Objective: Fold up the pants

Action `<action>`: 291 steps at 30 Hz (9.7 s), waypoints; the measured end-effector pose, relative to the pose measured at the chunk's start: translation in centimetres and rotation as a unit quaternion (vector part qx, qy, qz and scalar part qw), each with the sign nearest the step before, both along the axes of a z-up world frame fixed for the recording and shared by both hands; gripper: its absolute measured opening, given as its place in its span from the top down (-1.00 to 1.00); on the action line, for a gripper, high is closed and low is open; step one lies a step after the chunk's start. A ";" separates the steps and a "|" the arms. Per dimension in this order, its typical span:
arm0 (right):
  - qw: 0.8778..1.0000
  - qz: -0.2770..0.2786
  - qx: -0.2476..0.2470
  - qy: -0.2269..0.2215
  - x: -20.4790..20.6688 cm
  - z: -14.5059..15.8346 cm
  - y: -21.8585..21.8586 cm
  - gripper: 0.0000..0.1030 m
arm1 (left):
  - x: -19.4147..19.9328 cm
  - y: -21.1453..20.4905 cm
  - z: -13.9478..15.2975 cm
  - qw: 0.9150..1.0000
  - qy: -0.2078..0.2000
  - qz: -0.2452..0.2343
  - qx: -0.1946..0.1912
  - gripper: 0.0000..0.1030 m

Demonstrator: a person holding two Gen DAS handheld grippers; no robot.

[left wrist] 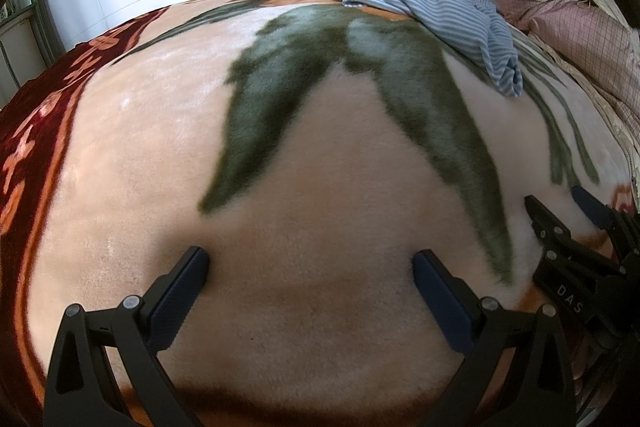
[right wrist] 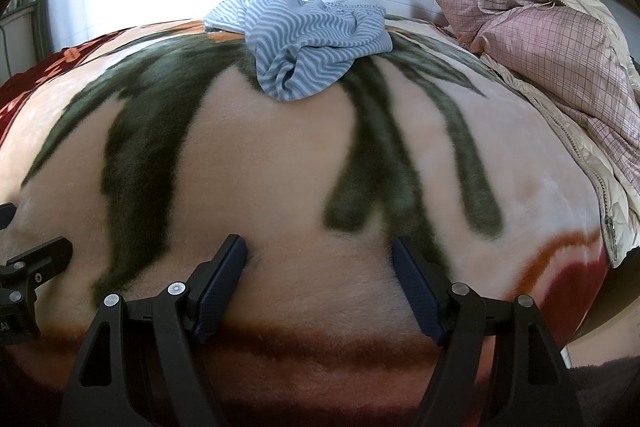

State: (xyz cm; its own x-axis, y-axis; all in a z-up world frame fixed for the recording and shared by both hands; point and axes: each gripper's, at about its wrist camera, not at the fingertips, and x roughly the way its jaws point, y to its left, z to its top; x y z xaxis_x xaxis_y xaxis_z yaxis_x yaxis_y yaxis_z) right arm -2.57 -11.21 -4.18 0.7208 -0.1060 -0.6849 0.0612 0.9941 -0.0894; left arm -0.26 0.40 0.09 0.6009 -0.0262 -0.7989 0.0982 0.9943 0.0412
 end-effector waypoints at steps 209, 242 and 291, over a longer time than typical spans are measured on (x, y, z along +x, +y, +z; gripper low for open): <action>0.979 0.144 0.103 -0.100 13.9 20.8 -20.8 0.93 | -8.3 20.4 9.3 0.937 0.003 0.119 -0.327 0.94; 0.892 -0.117 0.437 0.011 12.7 6.1 -30.4 0.86 | -18.3 39.2 4.6 0.804 -0.022 0.425 -0.415 0.89; 0.957 0.001 0.216 0.193 42.6 6.3 -9.4 0.22 | 2.2 42.0 14.7 0.931 -0.058 0.311 -0.182 -0.11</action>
